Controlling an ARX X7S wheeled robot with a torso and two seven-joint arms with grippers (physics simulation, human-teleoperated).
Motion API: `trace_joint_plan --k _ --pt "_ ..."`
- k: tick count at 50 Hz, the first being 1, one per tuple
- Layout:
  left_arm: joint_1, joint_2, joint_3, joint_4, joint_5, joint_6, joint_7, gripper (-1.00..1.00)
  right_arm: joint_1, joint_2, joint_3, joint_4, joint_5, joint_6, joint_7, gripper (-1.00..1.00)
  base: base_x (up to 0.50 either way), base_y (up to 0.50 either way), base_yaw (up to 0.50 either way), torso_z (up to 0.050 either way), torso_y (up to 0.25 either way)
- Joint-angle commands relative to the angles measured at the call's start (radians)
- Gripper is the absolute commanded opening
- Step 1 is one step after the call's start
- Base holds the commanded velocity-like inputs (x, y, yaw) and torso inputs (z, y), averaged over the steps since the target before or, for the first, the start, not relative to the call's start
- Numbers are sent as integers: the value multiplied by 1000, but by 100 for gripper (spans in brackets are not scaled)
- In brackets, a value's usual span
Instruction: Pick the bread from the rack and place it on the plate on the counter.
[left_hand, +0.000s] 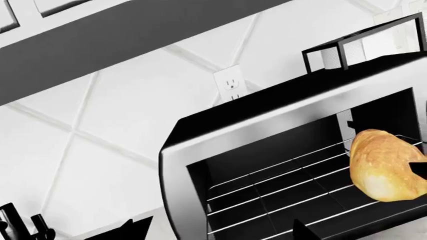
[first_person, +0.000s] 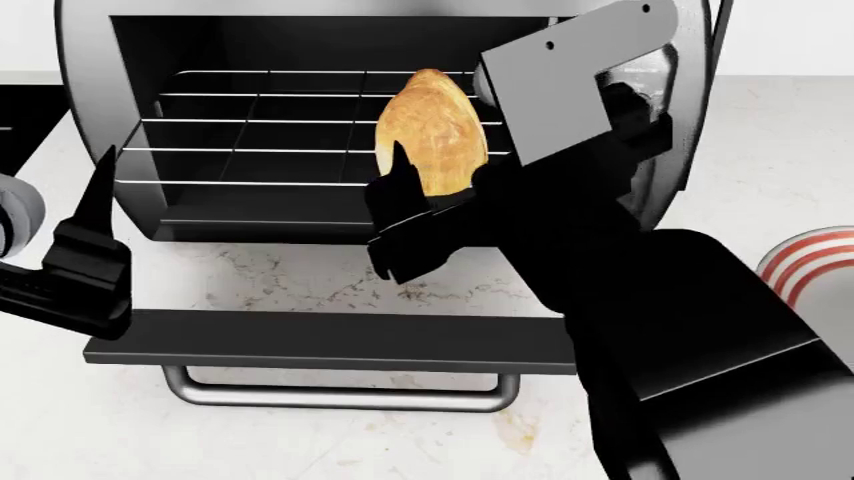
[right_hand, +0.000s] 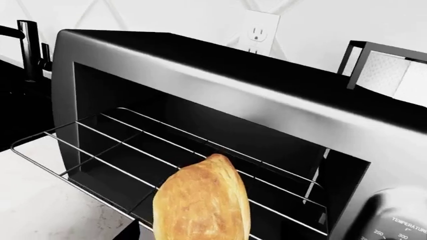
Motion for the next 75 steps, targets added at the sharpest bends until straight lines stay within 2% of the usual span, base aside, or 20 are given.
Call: trace_joint_plan --k 1,75 --pt "-7 9 -5 6 -22 3 -2 100 18 -15 0 31 -14 -7 -27 100 0 0 0 0 0" --pt "-14 -68 53 30 -121 71 -66 100 90 -48 -152 382 -56 -191 -82 100 0 0 0 0 0"
